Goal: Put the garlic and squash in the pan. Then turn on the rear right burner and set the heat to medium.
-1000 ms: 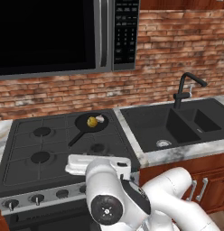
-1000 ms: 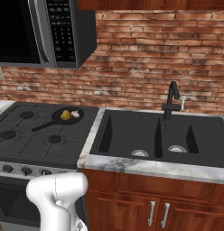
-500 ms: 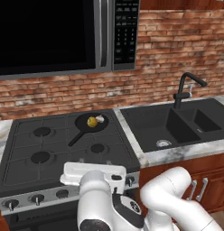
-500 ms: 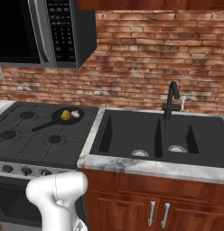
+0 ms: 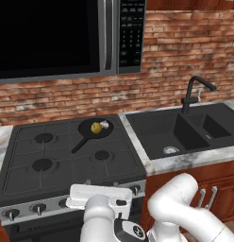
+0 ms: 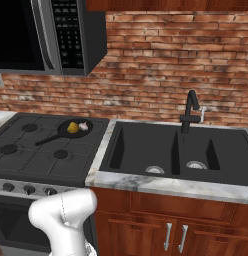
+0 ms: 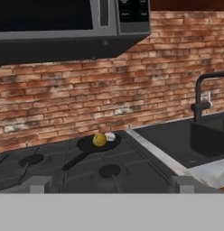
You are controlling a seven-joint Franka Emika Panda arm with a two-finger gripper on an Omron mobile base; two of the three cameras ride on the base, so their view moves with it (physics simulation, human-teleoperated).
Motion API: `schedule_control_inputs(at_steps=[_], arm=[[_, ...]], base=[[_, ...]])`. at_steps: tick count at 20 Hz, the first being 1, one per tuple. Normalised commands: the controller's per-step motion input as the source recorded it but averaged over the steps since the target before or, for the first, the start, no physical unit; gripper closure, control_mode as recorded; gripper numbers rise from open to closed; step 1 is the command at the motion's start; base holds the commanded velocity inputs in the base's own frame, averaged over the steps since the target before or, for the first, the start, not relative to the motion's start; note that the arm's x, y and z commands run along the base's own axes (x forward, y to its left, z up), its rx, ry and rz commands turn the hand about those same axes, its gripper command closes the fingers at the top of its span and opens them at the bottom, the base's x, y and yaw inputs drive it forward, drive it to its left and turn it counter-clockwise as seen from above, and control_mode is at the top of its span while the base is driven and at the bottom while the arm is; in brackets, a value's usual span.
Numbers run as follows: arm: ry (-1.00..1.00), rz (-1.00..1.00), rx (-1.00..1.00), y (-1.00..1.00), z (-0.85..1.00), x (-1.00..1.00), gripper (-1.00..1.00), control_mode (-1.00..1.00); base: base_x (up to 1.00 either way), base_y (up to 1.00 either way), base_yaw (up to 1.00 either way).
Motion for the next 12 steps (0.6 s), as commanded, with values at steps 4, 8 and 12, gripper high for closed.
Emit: schedule_control_inputs(at_steps=[4,8,12], arm=[[0.00,0.01,-0.01,-0.15,-0.81,0.29,-1.00,-1.00],[0.07,0.06,0.00,-0.20,-0.72,0.52,-1.00,-1.00],[0.11,0.06,0.00,-0.22,-0.43,0.42,-1.00,-1.00]], base=[[0.00,0.00,0.00],[0.00,0.00,0.00],[0.00,0.00,0.00]])
